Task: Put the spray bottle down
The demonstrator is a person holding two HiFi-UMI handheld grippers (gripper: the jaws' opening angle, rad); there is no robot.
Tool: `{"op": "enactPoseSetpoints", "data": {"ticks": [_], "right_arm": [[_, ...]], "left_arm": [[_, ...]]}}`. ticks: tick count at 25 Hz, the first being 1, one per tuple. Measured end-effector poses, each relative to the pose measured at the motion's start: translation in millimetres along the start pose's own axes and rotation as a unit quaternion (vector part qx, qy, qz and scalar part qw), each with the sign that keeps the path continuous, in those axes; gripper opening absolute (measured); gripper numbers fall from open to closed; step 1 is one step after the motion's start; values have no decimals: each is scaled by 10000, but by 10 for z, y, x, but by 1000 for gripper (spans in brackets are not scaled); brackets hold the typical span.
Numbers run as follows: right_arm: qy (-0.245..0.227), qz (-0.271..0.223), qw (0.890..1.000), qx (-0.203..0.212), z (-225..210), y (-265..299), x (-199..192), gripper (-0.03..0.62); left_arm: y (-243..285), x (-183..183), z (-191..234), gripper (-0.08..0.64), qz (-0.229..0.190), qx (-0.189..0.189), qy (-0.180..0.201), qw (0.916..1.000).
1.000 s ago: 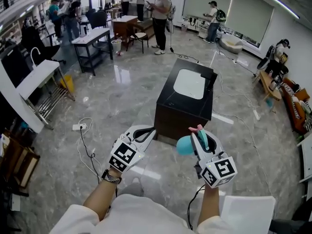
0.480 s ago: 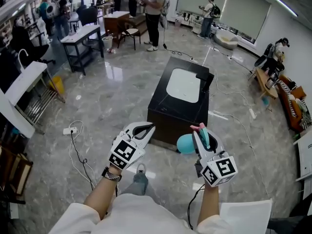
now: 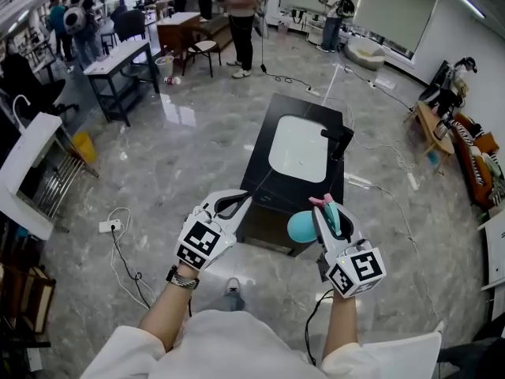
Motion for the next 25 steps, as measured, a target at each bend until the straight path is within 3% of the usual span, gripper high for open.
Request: {"op": "enactPoseSetpoints", "data": {"ticks": [17, 25], "right_arm": [[146, 76, 9997, -202, -642, 1548, -96, 100], [117, 139, 9998, -86, -763, 2051, -147, 100]], "left_arm": [[945, -474, 1187, 5, 47, -300, -237, 9993], [1128, -605, 1578, 5, 45, -192, -435, 9989]]}}
Point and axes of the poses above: the fingertips, and each gripper's own axes: y forward along the fingers, z to its left, x out of its top, the point moved 1 cm from there along -y, backward along the fingers, and after that the axes turned 4 degrees about y, right-handed, at the moved point
